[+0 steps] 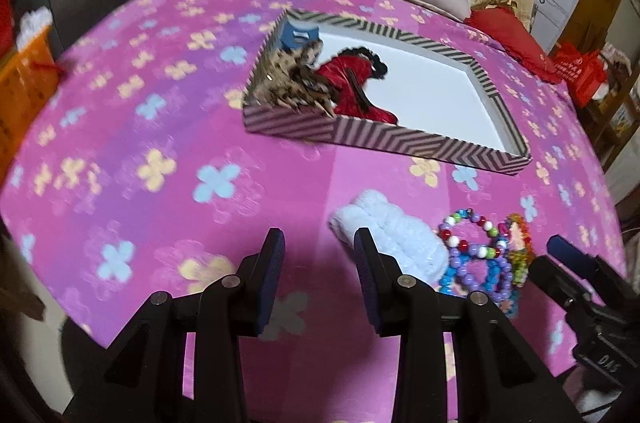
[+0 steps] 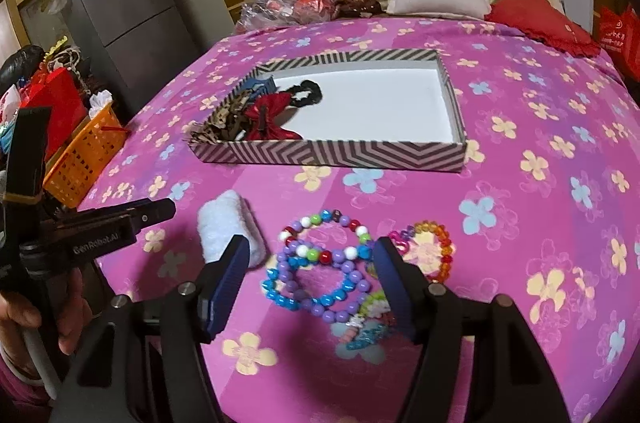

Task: Organize jewelry
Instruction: 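Withdraw both tools toward the white scrunchie and bracelets, then grasp the white fluffy scrunchie with the left tool while the right tool grasps the beaded bracelet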

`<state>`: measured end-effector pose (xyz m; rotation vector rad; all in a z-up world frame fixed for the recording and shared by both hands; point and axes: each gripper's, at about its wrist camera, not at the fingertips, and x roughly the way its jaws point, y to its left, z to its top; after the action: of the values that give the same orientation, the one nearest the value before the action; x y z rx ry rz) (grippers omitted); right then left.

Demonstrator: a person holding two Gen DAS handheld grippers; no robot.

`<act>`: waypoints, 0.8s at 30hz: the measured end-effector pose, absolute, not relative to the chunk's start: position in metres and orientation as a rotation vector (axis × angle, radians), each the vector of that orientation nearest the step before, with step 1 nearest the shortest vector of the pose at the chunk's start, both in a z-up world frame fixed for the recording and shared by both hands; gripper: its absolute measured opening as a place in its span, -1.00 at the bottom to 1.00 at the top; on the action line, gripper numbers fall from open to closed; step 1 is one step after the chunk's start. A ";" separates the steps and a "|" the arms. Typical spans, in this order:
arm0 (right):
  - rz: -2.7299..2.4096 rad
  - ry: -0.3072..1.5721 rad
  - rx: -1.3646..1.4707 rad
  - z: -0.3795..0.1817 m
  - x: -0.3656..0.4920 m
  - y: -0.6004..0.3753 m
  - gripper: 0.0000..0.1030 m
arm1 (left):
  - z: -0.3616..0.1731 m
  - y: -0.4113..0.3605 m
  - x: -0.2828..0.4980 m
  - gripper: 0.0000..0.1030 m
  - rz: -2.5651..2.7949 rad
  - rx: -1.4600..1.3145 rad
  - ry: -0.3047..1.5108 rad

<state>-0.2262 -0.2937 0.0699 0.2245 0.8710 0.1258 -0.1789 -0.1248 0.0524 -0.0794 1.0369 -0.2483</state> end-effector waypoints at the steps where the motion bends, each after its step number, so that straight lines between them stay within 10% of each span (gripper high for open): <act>1: 0.122 0.874 0.226 0.069 -0.227 -0.296 0.33 | 0.051 -0.126 -0.177 -0.22 -0.259 -0.099 1.050; 24: 0.211 0.901 0.072 0.055 -0.229 -0.286 0.32 | 0.026 -0.159 -0.153 -0.04 -0.293 -0.285 1.176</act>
<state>-0.2289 -0.2857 0.0546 0.0719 0.9011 0.2114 -0.1529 -0.1592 0.0258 -0.2852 1.1760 -0.2929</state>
